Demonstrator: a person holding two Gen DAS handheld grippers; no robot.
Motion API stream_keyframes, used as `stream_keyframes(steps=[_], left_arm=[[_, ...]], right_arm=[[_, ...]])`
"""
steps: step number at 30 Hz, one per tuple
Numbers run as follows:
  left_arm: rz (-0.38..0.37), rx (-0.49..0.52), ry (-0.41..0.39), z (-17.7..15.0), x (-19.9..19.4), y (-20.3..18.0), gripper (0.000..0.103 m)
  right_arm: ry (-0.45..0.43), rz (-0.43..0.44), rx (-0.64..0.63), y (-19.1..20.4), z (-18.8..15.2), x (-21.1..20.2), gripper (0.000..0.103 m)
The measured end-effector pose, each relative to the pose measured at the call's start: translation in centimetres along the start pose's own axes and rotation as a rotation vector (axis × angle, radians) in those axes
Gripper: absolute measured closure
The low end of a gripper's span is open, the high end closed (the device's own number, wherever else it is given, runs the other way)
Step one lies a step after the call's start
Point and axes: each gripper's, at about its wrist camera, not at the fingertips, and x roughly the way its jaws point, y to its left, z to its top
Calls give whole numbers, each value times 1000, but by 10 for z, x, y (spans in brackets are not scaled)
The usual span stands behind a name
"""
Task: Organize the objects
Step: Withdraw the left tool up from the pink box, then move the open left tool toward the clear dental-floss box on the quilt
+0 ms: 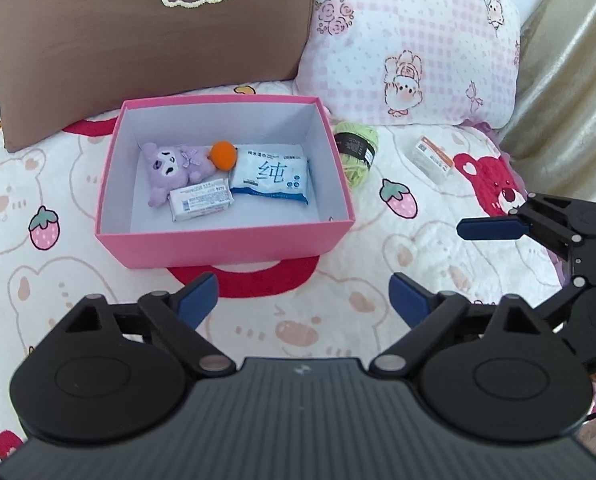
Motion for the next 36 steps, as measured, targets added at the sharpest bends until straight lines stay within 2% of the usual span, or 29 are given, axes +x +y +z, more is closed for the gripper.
stream_keyframes(steps=[12,18,21,25,32,36], left_arm=[[-36,-15,70,-13,17,-19,8],[-58,19,134,-12,32,-41,7],[-50,58,123,-10,38,-55,7],[-75,54,112,-6,49,-68,7],[-60,63,63,1,79,-92,7],[-82,88,59,7,96,-105,7]], right_arm=[[-14,18,12,-15,-18,-16,12],[19,-26,-26,-26,-36,-23,12],[27,-29,11,-39,-45,-24,12],[15,-45,38,-55,-55,-29,12],[-12,-77,92,-81,-70,-35,12],[-25,-96,108,-92,-77,-37,12]])
